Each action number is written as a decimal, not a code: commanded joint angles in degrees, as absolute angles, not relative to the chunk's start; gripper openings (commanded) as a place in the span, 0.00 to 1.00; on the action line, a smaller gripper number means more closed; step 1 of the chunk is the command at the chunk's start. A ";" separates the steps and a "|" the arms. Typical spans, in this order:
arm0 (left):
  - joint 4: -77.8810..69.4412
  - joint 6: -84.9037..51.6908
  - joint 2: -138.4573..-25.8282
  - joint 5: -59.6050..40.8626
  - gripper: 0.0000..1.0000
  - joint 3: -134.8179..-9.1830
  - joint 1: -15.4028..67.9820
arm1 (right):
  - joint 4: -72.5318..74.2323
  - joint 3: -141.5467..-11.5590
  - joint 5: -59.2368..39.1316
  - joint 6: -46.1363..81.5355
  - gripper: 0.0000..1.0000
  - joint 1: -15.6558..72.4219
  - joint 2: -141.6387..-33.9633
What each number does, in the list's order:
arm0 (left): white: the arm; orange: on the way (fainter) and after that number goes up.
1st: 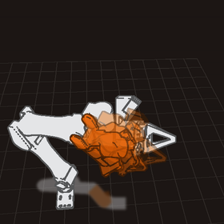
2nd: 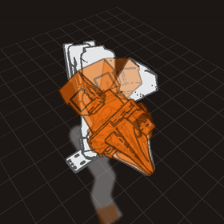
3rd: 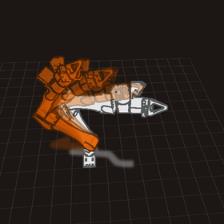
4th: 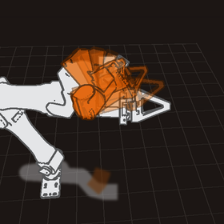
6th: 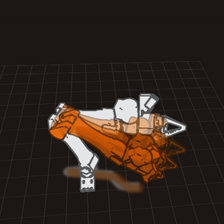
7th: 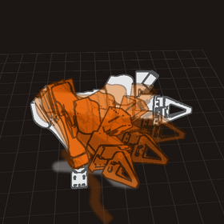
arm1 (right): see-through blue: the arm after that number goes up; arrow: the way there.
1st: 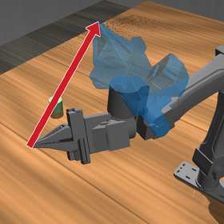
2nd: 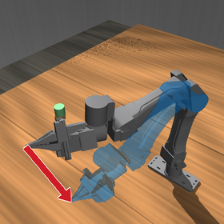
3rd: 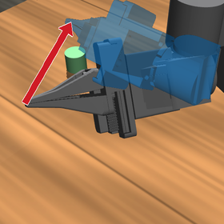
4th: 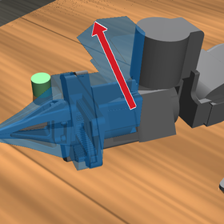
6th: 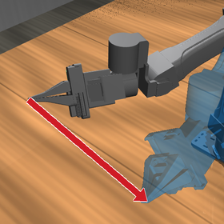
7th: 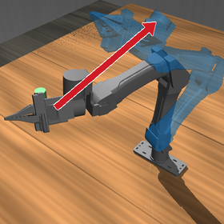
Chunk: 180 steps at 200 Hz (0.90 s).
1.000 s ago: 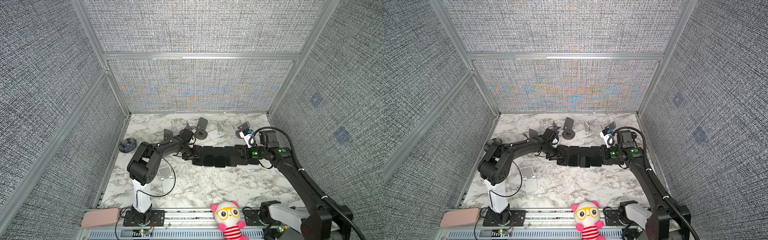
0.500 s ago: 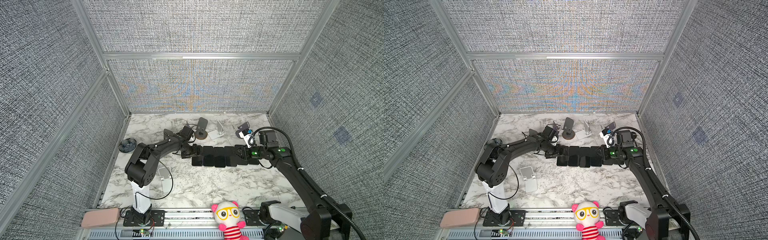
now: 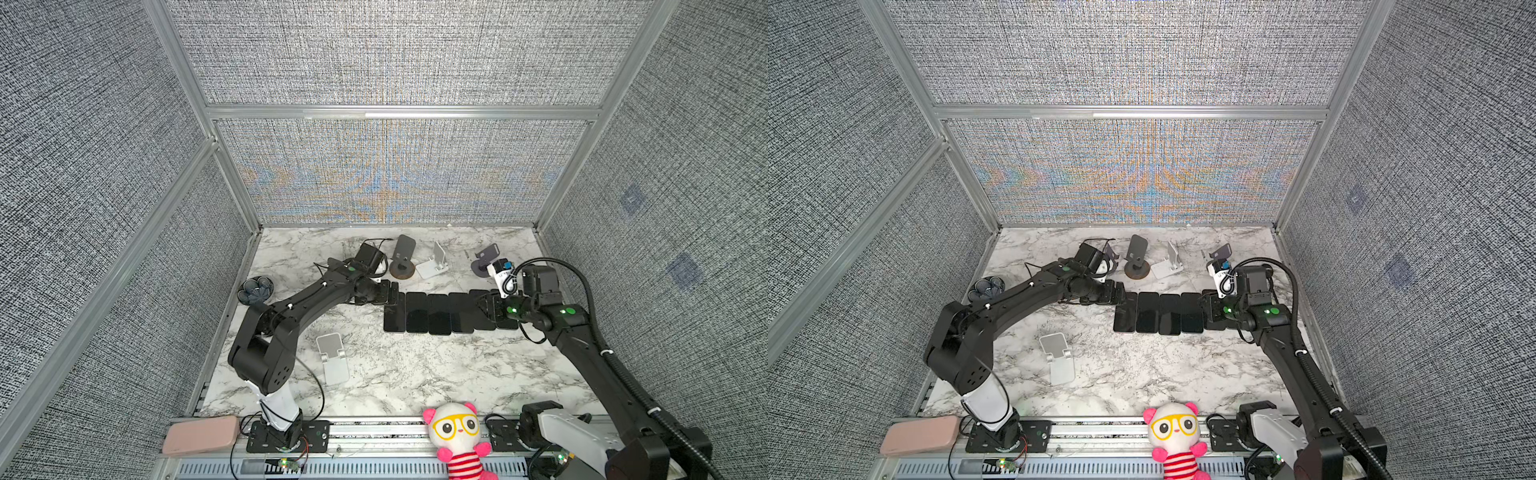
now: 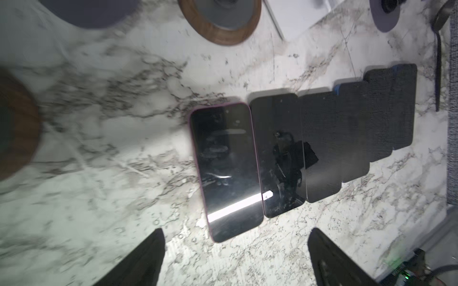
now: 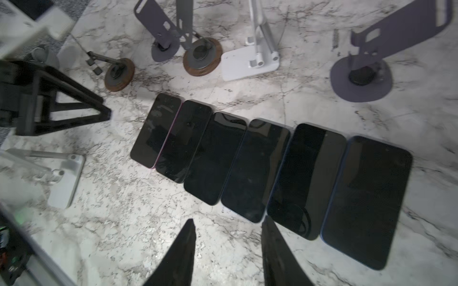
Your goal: Remove the phone from the phone stand
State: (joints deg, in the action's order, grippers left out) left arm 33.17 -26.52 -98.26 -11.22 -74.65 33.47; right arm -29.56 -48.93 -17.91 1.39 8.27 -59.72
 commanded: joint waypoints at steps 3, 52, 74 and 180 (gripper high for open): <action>38.53 -22.95 -95.10 4.36 0.99 -76.79 33.13 | -25.30 -47.08 -7.13 4.80 0.44 8.18 -58.06; 35.55 -17.64 -84.11 22.07 0.99 -72.05 30.63 | -20.83 -43.35 2.74 4.70 0.99 8.17 -56.76; 23.98 -15.42 -76.92 25.81 0.99 -60.77 25.85 | -16.15 -40.36 6.26 5.36 0.99 8.18 -57.58; -20.31 -7.33 -72.39 39.10 0.99 -31.35 11.45 | 16.18 -27.73 13.45 -0.14 0.99 8.18 -71.82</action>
